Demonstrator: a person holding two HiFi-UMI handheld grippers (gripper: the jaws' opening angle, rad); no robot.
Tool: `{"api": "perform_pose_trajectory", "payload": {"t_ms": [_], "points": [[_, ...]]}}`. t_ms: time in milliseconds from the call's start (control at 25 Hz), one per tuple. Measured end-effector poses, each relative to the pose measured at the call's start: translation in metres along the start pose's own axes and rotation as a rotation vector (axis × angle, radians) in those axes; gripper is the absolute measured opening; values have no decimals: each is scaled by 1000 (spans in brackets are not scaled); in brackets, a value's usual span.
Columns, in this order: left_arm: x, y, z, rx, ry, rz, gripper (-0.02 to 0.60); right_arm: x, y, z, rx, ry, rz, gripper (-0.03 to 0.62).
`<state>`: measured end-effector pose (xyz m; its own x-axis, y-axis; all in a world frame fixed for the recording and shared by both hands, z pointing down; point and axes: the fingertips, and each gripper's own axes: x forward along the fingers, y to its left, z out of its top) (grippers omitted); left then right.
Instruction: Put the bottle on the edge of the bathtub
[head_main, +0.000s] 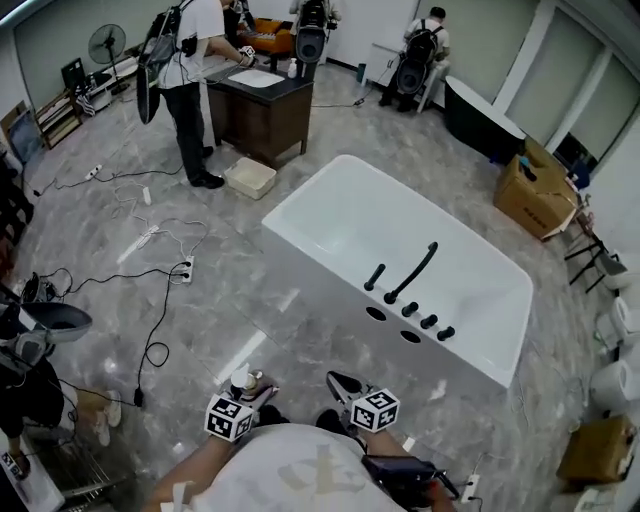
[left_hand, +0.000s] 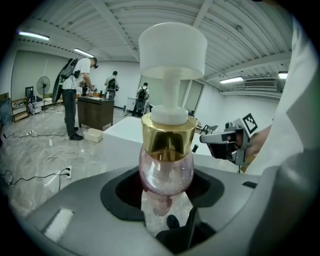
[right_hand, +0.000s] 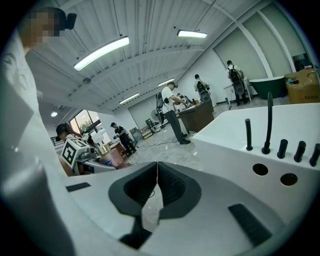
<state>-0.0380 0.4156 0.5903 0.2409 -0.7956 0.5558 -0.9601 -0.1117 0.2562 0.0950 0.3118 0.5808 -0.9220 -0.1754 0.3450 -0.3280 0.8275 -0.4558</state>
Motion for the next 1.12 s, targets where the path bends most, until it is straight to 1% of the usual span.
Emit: {"api": "perform_pose_trajectory", "payload": {"t_ms": [80, 160, 280, 400, 680, 960, 1120], "points": [[1, 14, -2, 4, -1, -6, 221, 16, 2, -2, -10, 9, -8, 6], [-2, 25, 2, 4, 0, -7, 222, 26, 8, 4, -16, 13, -15, 6], [-8, 27, 9, 17, 15, -18, 222, 23, 17, 12, -9, 11, -50, 6], [-6, 30, 7, 55, 34, -44, 222, 24, 17, 8, 11, 3, -96, 6], [11, 24, 16, 105, 45, -124, 222, 13, 16, 14, 47, -54, -153, 6], [19, 17, 26, 130, 46, -161, 222, -4, 13, 23, 55, -90, -193, 6], [19, 17, 23, 126, 55, -169, 222, -3, 14, 19, 73, -86, -198, 6]]}}
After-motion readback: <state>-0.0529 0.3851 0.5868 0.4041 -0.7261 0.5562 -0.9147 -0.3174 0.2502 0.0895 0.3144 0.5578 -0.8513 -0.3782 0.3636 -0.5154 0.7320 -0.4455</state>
